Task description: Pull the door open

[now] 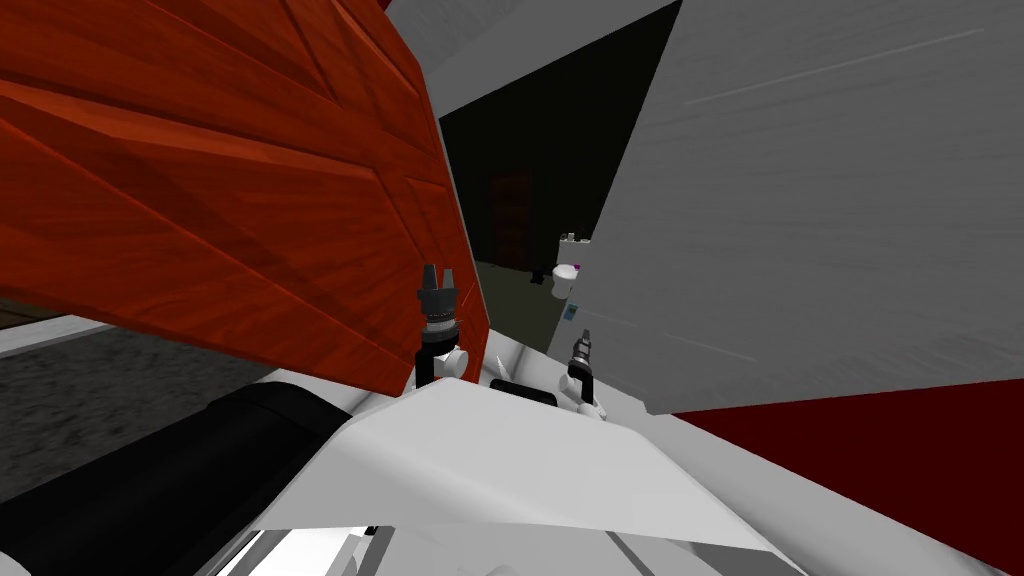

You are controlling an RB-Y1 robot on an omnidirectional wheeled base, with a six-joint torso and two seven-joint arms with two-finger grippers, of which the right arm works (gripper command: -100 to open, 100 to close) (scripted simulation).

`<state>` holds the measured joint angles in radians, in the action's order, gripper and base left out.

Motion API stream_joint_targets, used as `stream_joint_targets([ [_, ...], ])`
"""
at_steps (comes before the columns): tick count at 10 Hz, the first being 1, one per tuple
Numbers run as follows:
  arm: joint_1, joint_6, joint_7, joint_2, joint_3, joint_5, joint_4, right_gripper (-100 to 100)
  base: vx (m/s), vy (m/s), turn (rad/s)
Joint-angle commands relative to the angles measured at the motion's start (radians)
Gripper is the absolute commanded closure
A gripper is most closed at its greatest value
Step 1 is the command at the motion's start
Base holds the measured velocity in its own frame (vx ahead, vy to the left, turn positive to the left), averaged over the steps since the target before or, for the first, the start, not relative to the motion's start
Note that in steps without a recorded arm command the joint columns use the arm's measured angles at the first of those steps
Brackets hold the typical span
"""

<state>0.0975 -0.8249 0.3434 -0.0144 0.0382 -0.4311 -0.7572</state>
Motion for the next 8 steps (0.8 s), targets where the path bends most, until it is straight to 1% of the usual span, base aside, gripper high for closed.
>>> stream_joint_targets([
  [1,0.012,-0.01,0.007,-0.01,0.0,-0.007,0.032,-100,0.094,-0.045,0.179],
  [3,0.023,-0.018,0.014,-0.021,0.001,-0.014,0.06,-100,0.063,-0.024,0.107],
  [4,0.031,-0.023,0.019,-0.031,0.002,-0.018,0.079,-100,0.078,-0.012,0.234],
  [5,0.031,-0.023,0.019,-0.031,0.002,-0.018,0.079,-100,0.051,-0.013,0.051],
  [6,0.026,-0.019,0.018,-0.029,0.001,-0.017,0.07,-100,0.018,-0.005,-0.005],
  [7,0.025,0.0,-0.002,-0.014,-0.003,-0.006,0.094,-100,-0.051,-0.044,-0.187],
  [8,0.025,0.009,-0.013,0.002,-0.005,0.0,0.104,-100,-0.072,-0.042,-0.181],
])
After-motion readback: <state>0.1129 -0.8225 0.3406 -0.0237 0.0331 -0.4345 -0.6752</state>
